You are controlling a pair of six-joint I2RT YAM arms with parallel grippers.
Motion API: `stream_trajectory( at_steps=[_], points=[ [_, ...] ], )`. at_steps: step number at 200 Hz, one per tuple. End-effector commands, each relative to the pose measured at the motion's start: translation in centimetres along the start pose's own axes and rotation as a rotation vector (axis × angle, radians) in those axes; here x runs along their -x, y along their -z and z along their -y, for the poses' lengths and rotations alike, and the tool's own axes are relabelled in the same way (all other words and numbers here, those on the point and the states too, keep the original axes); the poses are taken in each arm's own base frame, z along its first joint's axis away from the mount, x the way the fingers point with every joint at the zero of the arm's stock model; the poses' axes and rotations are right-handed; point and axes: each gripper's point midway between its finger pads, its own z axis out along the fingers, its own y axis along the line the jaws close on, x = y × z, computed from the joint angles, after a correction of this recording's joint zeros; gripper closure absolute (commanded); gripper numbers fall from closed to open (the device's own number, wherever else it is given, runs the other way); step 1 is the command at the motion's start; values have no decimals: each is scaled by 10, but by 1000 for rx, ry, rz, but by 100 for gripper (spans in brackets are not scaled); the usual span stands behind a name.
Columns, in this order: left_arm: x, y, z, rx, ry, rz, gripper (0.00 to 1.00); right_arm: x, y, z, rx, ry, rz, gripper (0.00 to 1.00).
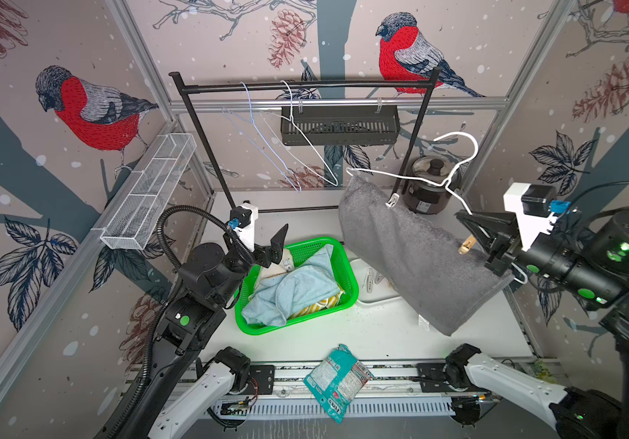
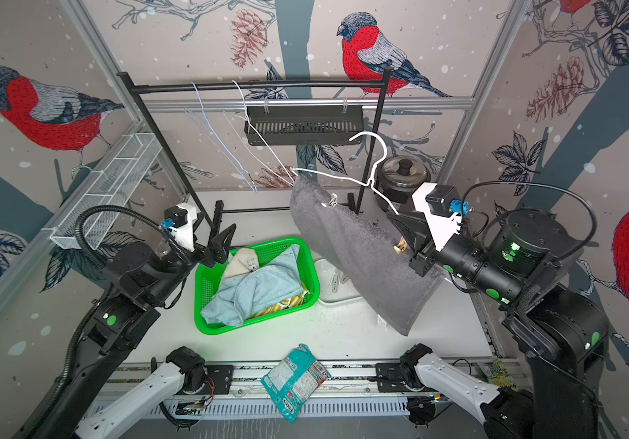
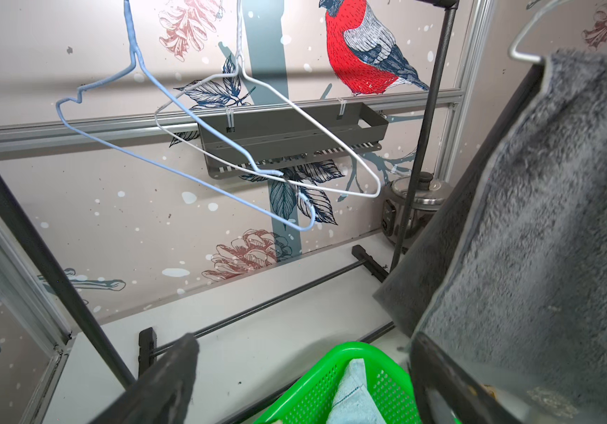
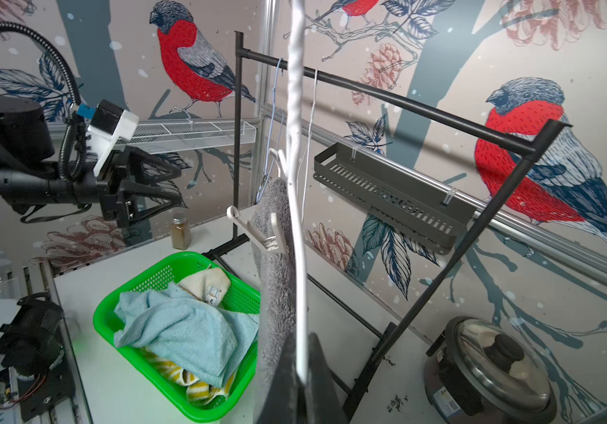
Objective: Remove the clothespins securing towels to the hanger
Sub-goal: Pick up the hanger from the clothesline.
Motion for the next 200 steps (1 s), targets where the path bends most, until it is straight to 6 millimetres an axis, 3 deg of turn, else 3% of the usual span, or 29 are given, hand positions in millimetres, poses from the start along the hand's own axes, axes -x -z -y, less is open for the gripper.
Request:
stream_trajectory(
  at_steps=[1,127,151,154,200],
  points=[
    [24,9,-1,1,15,45,11,17,-5,-16,108,79,76,100],
    [109,87,-40,212,-81,177,12,94,-54,-36,395,193,355,99],
    [116,98,-46,246,-102,189,12,100,-60,-40,434,193,387,99],
    [116,99,-46,250,-105,189,12,97,-71,-38,441,183,374,100],
    [114,109,-55,303,-129,179,12,96,-103,-51,481,185,372,99]
  ],
)
